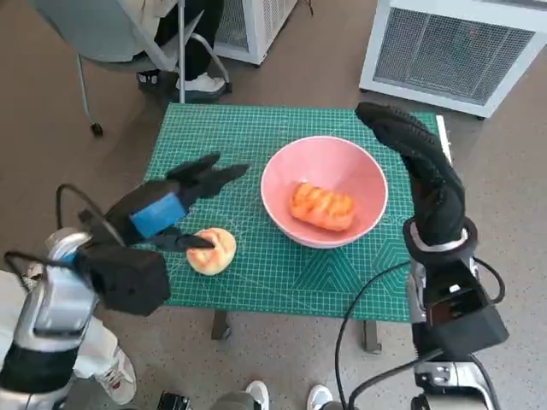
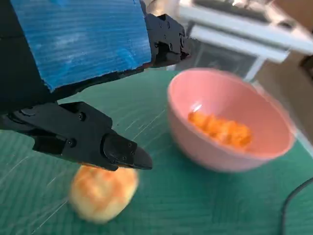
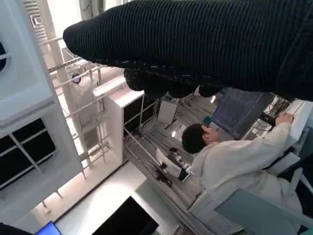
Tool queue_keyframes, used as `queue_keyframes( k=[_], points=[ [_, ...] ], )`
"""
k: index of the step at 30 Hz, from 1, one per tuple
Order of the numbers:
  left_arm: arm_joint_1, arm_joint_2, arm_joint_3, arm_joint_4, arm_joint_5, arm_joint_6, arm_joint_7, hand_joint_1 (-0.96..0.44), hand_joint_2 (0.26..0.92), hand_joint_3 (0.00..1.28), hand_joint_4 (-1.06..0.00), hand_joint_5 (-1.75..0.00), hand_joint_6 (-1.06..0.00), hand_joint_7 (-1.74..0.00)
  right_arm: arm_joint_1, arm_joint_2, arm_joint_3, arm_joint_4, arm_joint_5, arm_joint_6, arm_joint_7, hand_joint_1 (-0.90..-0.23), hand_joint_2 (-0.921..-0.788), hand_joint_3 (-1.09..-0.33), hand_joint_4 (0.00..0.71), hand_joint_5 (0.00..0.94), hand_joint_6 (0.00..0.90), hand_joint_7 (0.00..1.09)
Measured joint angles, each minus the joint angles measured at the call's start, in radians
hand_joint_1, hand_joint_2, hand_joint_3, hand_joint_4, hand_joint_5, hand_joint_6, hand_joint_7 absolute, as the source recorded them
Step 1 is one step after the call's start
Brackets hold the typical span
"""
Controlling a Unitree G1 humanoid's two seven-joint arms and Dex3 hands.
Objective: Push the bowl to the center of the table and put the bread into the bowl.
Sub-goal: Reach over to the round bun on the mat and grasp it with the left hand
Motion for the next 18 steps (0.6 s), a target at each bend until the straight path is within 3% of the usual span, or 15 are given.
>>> queue_keyframes(
  k=[18],
  points=[
    [0.027,0.007,-0.07,0.038,0.083,0.037,0.01,-0.14,0.859,0.0,-0.11,0.0,-0.26,-0.03,0.0,0.003,0.005,0.006,0.002,0.002,0.001,-0.574,-0.921,-0.818,0.116,0.455,-0.001,0.76]
  ],
)
